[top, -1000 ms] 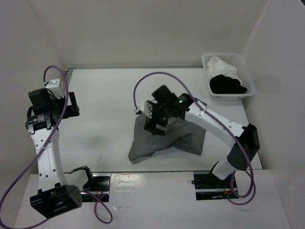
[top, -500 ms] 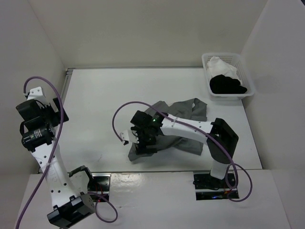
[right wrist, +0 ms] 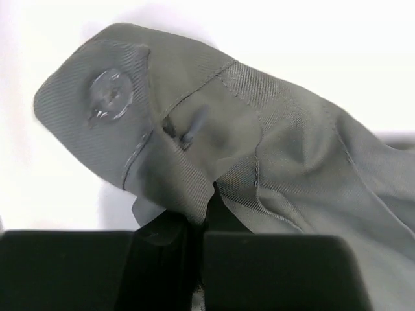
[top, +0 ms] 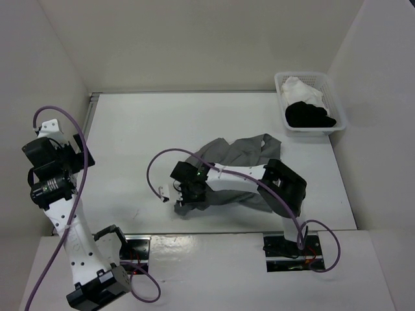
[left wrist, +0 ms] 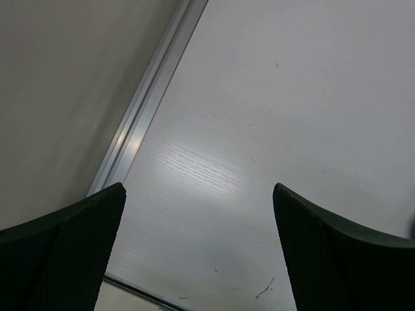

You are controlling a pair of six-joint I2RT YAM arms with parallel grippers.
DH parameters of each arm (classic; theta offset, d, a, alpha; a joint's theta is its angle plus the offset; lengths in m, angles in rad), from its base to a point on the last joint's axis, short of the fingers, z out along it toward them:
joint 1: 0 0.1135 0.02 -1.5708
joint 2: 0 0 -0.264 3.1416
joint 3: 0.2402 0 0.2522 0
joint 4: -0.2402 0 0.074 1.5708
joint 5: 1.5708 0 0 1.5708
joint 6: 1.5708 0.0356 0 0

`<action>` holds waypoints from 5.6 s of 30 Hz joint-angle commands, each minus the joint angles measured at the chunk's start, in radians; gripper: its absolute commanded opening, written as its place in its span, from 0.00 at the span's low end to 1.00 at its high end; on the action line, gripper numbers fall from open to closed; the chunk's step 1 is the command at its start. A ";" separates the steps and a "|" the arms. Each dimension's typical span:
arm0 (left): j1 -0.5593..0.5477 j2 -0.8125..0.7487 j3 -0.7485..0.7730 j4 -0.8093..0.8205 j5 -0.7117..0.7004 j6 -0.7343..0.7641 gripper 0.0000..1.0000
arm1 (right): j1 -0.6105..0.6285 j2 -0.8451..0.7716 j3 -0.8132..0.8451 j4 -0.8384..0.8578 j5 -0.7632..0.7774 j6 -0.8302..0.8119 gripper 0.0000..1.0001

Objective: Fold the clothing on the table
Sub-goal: Flatten the skirt out

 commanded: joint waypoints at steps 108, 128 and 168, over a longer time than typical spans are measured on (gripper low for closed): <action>-1.707 1.299 0.417 0.532 -0.862 -0.122 0.68 | -1.315 -0.500 0.002 -0.075 -0.237 0.442 0.98; -1.698 1.327 0.426 0.532 -0.862 -0.093 0.00 | -1.315 -0.500 -0.008 -0.066 -0.255 0.442 0.98; -0.388 1.093 0.409 0.255 -0.252 0.039 0.99 | -1.125 -0.394 0.106 -0.167 -0.261 0.391 0.98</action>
